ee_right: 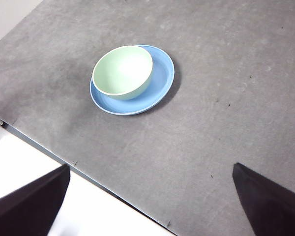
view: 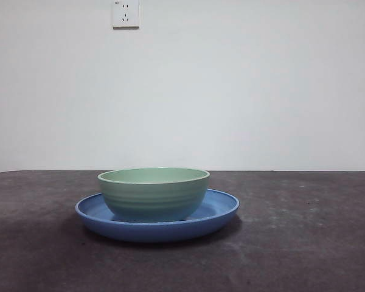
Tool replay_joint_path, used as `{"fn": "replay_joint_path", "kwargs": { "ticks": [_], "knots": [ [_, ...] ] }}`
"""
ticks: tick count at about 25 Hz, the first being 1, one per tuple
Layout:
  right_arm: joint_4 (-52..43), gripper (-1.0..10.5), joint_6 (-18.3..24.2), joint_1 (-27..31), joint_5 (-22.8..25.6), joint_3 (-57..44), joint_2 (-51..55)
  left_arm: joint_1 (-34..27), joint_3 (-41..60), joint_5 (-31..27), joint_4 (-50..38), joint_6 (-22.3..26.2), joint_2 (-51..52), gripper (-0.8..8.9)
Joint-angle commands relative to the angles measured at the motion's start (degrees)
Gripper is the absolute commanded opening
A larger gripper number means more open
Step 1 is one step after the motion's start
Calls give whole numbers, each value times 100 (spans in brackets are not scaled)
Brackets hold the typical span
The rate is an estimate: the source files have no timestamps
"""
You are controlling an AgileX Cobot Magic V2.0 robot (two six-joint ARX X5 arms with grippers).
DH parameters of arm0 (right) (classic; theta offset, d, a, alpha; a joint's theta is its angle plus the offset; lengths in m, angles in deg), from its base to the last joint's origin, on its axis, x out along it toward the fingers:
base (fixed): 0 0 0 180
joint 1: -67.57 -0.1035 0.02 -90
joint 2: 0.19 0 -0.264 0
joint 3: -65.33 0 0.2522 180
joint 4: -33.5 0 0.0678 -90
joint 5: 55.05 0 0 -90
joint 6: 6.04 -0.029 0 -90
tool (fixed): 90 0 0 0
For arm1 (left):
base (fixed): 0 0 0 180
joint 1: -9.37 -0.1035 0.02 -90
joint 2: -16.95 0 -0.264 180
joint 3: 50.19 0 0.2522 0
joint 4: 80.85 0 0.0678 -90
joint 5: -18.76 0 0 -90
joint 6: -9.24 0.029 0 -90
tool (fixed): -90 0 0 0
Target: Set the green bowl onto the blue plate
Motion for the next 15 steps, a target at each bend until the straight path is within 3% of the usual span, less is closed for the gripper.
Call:
{"fn": "replay_joint_path", "kwargs": {
  "ticks": [1,2,3,4,5,6,15],
  "knots": [
    [101,607,85,-31,-22,79,-28,37,-63,24,-72,-4,-24,750],
    [70,487,85,-31,-22,79,-28,37,-63,24,-63,-4,-24,632],
    [57,206,85,-31,-22,79,-28,37,-63,24,-50,-7,-24,390],
    [39,28,85,-31,-20,79,-28,37,-63,24,-50,-9,-24,201],
    [7,19,90,-31,-20,79,-28,37,-63,24,-50,-15,-24,-11],
    [-28,28,87,-31,-22,79,-28,37,-63,24,-68,-28,-24,38],
    [-111,26,85,-31,0,79,-28,37,-63,24,-70,-28,-24,31]
  ]
}}
